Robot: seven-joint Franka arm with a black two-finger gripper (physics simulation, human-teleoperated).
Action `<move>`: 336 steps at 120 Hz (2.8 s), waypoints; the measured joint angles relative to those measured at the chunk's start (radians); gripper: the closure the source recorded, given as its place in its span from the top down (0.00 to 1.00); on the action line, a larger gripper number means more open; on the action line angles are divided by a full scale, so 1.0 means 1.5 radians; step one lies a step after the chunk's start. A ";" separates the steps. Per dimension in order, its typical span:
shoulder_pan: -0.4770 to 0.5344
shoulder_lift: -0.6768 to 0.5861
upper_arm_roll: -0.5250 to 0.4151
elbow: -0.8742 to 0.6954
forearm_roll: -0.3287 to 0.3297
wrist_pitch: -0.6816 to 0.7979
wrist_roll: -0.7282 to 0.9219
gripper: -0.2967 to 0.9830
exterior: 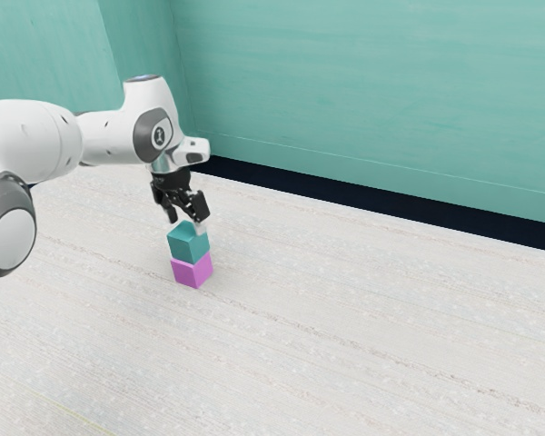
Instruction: Pick up the blue block with one arm, and put the blue block on the table with one arm
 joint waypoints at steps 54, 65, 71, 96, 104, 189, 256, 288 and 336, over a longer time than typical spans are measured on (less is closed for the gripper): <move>0.000 0.019 0.012 0.007 -0.002 0.030 -0.013 0.77; 0.000 0.027 0.012 0.007 -0.003 0.039 -0.029 0.77; 0.000 0.032 0.012 0.006 -0.004 0.045 -0.037 0.77; 0.000 0.048 0.011 0.002 -0.006 0.058 -0.063 0.77; 0.000 0.050 0.010 0.001 -0.006 0.060 -0.070 0.77; -0.006 0.028 0.003 -0.031 -0.004 0.066 -0.108 0.77; -0.009 0.002 0.002 -0.062 -0.003 0.074 -0.120 0.76; -0.011 0.000 0.002 -0.062 0.002 0.079 -0.130 0.50; -0.089 0.164 -0.038 0.187 0.012 0.070 -0.159 0.44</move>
